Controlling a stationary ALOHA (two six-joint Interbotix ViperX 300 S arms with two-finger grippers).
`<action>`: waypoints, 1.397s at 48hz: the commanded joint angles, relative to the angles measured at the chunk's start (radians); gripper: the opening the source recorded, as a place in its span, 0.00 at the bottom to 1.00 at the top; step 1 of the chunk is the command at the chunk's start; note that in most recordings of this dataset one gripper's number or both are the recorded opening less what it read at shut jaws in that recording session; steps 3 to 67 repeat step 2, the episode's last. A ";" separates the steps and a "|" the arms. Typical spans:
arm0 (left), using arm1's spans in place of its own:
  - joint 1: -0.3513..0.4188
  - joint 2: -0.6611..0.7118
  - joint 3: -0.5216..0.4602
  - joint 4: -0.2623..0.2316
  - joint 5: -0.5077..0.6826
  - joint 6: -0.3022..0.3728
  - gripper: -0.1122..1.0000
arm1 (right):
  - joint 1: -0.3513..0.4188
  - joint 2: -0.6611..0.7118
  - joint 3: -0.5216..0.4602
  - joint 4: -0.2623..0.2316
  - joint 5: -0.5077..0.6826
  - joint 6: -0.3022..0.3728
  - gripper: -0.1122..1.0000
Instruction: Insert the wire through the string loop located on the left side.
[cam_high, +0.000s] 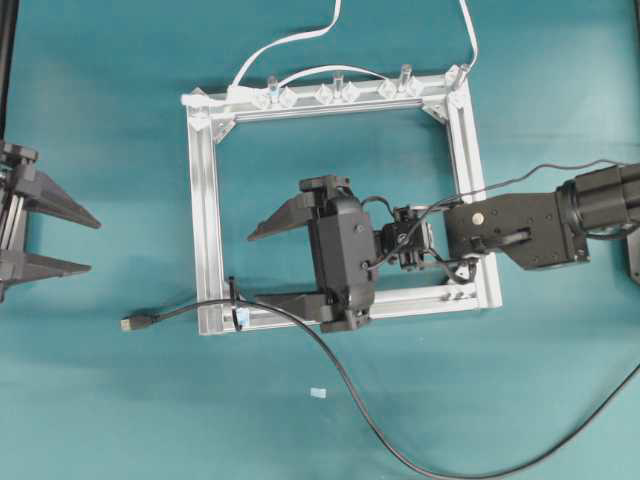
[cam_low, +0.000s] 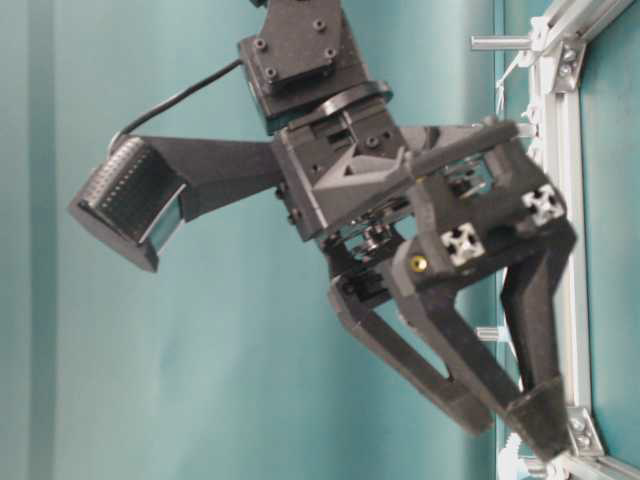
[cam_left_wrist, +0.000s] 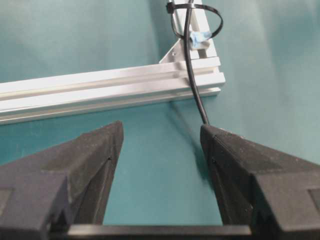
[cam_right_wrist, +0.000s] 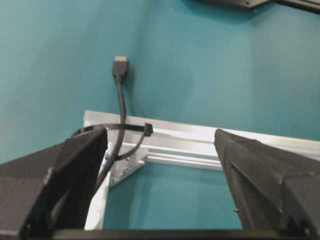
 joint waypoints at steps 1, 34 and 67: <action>0.005 0.006 -0.008 0.003 -0.017 0.006 0.68 | -0.008 -0.040 -0.006 0.003 -0.011 0.002 0.90; 0.006 0.006 -0.008 0.003 -0.018 0.005 0.68 | -0.008 -0.040 -0.006 0.003 -0.011 0.002 0.90; 0.006 0.006 -0.008 0.003 -0.018 0.005 0.68 | -0.008 -0.040 -0.006 0.003 -0.011 0.002 0.90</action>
